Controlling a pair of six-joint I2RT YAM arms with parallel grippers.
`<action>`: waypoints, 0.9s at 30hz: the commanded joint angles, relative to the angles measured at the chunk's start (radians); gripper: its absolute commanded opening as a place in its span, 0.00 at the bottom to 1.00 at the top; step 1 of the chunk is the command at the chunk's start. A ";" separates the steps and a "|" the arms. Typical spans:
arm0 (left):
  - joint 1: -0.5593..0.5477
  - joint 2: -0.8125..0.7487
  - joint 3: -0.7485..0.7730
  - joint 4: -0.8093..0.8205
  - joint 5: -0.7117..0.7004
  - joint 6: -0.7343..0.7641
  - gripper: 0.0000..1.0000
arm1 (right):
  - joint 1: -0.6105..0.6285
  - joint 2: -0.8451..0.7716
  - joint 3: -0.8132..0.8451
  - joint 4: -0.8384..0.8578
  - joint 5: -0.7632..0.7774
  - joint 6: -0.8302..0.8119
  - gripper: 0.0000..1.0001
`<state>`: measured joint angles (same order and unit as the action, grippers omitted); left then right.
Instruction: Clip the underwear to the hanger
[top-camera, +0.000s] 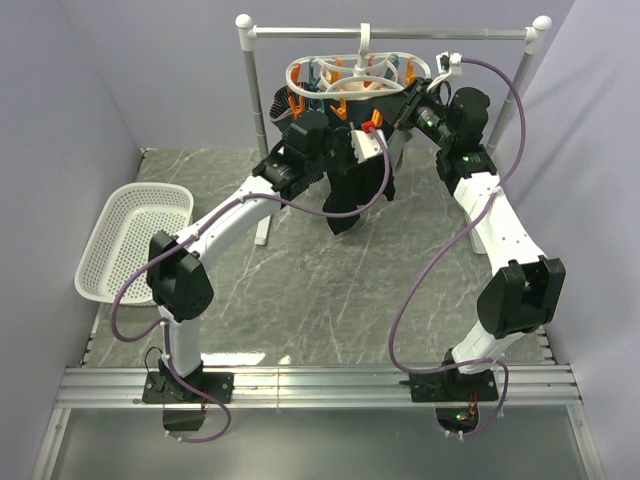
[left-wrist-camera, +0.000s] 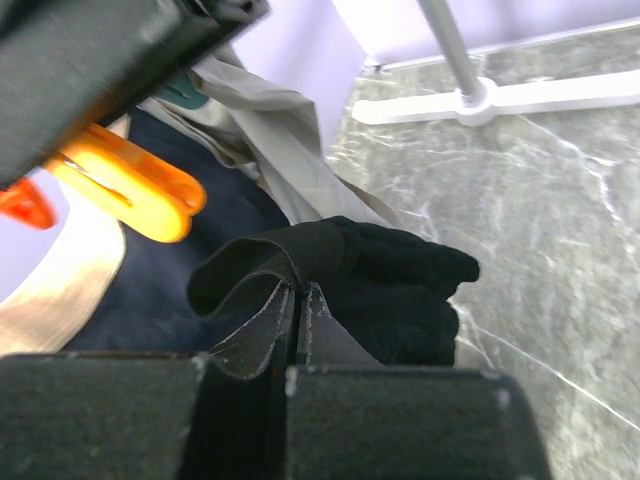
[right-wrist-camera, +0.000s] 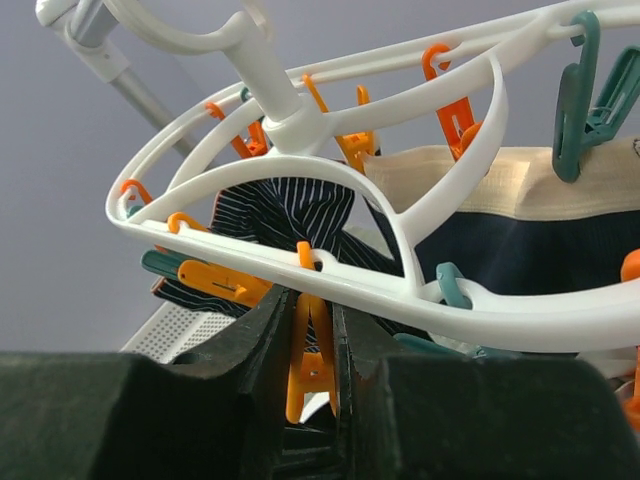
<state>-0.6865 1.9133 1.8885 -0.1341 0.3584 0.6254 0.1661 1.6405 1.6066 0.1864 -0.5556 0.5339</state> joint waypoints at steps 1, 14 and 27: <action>-0.011 -0.062 0.006 0.108 -0.078 -0.015 0.00 | 0.024 -0.025 0.049 -0.110 0.043 -0.073 0.00; -0.021 -0.051 0.027 0.117 -0.088 -0.026 0.00 | 0.067 -0.001 0.104 -0.223 0.174 -0.190 0.00; -0.036 -0.028 0.060 0.126 -0.099 -0.013 0.00 | 0.107 0.022 0.150 -0.294 0.262 -0.279 0.00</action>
<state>-0.7151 1.9118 1.8938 -0.0696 0.2714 0.6167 0.2508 1.6436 1.7115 -0.0299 -0.3229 0.3191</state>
